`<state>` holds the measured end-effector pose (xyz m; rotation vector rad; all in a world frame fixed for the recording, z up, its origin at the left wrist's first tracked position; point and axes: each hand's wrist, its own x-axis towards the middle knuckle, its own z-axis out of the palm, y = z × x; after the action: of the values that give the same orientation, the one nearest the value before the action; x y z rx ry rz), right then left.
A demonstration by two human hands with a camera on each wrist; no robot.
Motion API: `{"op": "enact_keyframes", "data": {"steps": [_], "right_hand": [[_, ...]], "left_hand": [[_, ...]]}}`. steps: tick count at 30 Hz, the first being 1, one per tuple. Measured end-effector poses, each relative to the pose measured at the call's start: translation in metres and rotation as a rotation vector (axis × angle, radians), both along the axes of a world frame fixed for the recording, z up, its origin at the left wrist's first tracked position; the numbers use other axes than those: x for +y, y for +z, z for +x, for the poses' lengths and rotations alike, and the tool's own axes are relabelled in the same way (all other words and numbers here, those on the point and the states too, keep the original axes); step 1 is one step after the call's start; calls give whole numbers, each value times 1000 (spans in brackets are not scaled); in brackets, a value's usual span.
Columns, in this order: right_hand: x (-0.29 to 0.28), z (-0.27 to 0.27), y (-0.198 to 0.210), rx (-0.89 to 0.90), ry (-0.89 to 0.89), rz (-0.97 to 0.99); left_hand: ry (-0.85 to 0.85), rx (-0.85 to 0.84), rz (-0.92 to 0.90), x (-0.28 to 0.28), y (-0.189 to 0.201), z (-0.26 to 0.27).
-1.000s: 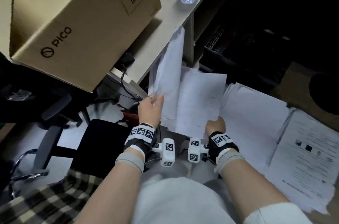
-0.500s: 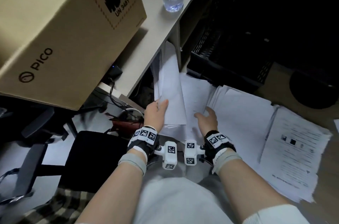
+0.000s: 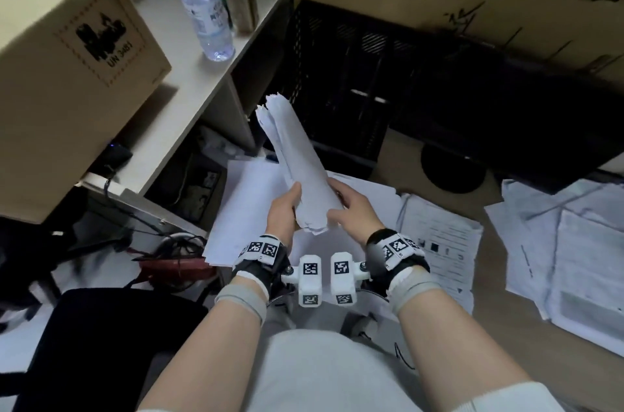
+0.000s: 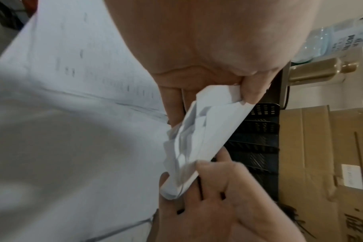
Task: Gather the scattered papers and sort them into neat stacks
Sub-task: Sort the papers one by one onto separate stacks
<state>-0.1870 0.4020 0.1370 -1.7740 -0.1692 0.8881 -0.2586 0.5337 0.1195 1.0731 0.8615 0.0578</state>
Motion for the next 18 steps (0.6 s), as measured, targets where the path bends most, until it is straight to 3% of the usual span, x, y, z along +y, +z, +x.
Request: {"op": "enact_keyframes", "data": {"steps": [4, 11, 18], "right_hand": [[-35, 7, 10, -35, -28, 29], [-83, 14, 26, -41, 62, 65], [-100, 15, 31, -23, 29, 102]], "left_hand": [[-6, -29, -25, -30, 11, 15], [-43, -104, 114, -80, 16, 21], [-56, -111, 223, -96, 27, 27]]}}
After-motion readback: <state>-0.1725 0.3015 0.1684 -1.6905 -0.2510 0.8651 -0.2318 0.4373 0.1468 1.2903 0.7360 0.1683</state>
